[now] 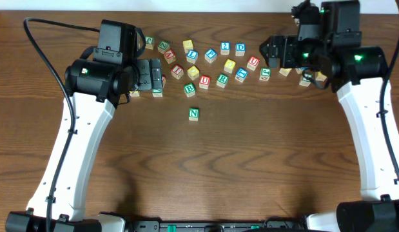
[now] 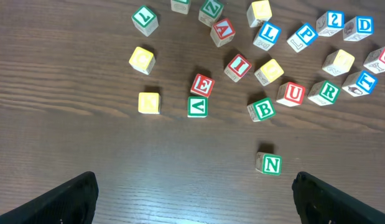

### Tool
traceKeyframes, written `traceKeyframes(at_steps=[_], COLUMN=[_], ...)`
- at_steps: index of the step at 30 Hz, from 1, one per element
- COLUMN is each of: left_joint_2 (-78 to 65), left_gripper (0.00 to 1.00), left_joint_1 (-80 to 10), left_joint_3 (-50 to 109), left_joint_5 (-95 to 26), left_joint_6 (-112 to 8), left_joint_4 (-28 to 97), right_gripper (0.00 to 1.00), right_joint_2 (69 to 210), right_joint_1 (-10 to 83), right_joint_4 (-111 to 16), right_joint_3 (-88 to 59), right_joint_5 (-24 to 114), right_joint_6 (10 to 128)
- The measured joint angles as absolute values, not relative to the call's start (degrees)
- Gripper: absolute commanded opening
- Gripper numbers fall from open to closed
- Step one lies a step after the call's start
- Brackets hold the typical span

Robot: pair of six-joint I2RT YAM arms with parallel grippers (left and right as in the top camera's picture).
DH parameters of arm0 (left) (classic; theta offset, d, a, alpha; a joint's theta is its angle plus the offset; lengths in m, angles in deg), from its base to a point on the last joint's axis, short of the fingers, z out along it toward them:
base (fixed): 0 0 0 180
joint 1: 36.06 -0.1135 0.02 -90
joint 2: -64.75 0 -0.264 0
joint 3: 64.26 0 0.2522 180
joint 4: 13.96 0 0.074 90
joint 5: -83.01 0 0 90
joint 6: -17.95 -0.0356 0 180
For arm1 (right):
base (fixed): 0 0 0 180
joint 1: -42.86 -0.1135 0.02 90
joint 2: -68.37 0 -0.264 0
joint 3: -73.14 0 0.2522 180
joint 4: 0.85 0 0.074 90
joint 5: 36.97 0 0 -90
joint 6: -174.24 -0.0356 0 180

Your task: Spell out NEURIPS

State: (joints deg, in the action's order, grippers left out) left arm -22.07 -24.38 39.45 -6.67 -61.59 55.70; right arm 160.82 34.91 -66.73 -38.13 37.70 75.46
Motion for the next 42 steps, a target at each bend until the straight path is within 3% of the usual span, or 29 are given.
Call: traceKeyframes(at_steps=[8, 18, 35, 42], left_joint_2=[-22.07, -22.64, -28.92, -33.61], left_gripper=[0.98, 0.98, 0.98, 0.98], left_joint_1=[-24.38, -24.38, -24.38, -24.38], left_joint_3=[39.45, 39.45, 39.45, 39.45], left_joint_5=[-6.67, -6.65, -6.65, -5.51], left_joint_6=[-61.59, -61.59, -61.59, -63.16], left_joint_4=[54.83, 54.72, 52.9, 45.76], right_gripper=[0.9, 0.86, 0.82, 0.83], right_joint_2=[161.93, 174.17, 189.8, 191.66], right_joint_1=[32.44, 28.9, 22.19, 20.73], right_joint_4=[-71.06, -81.38, -75.39, -74.78], right_joint_3=[-42.48, -58.41, -59.51, -59.51], right_joint_5=[41.13, 44.25, 44.01, 43.8], right_joint_6=[72.1, 71.05, 64.21, 62.74])
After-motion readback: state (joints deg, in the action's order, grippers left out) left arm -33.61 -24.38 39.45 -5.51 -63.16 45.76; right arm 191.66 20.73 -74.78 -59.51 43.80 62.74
